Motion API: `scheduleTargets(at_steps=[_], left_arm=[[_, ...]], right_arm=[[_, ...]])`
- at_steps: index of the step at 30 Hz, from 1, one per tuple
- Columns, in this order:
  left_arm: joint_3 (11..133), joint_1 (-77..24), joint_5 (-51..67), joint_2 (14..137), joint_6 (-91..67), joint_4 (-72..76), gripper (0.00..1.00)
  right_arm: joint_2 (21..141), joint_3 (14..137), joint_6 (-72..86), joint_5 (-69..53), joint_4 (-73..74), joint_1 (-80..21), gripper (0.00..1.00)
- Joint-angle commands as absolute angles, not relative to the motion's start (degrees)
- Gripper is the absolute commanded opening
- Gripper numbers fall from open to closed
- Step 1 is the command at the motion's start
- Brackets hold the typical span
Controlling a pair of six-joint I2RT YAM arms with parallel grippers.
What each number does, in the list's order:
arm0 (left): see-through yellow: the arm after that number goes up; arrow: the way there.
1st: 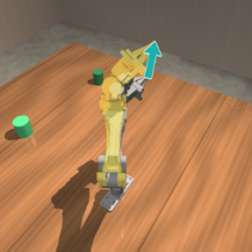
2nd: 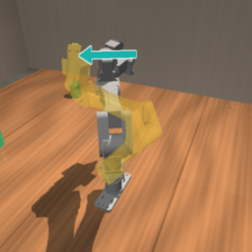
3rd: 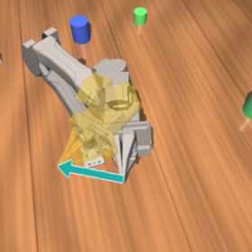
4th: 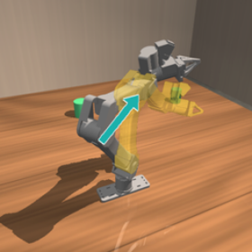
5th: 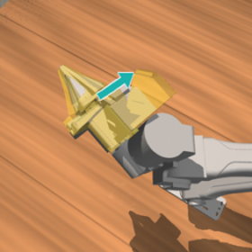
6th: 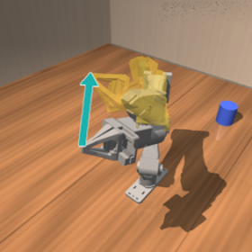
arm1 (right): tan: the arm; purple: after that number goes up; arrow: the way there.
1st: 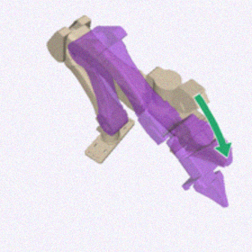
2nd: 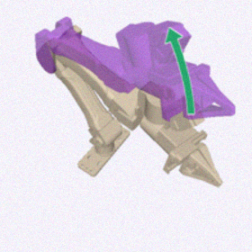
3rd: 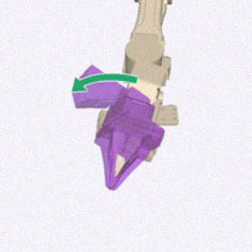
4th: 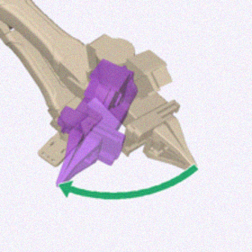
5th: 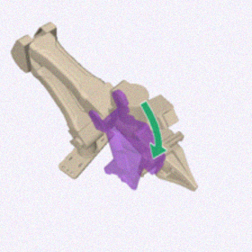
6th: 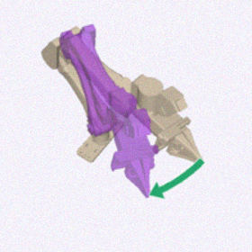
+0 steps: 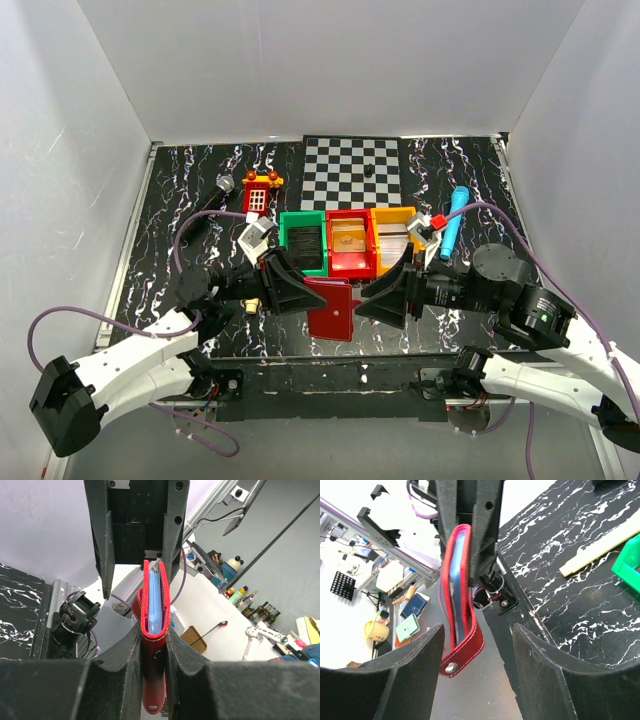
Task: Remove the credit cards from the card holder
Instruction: Open the card holder at the center of the board.
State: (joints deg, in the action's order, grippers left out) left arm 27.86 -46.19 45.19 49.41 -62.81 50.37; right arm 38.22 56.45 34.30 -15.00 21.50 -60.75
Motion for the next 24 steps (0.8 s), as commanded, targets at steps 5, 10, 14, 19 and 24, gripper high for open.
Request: scheduleTargets(at_steps=[5, 10, 14, 19, 24], left_arm=[[30.32, -45.7, 46.67, 51.76, -66.53, 56.59, 0.0], [30.94, -45.7, 47.37, 52.12, -67.59, 58.18, 0.0], [30.85, -45.62, 47.46, 51.07, -67.5, 57.57, 0.0], [30.41, -45.62, 47.64, 50.19, -67.59, 57.39, 0.0], [30.15, -45.7, 47.55, 50.01, -66.89, 56.51, 0.0]], right_arm=[[39.02, 56.43, 35.24, -19.33, 17.31, -60.73, 0.65], [38.5, 55.63, 35.6, -17.32, 16.96, -60.73, 0.64], [38.41, 56.25, 35.16, -15.65, 18.72, -60.21, 0.64], [37.44, 55.37, 35.77, -16.52, 17.49, -59.15, 0.63], [37.0, 55.28, 36.21, -17.23, 16.61, -58.8, 0.65]])
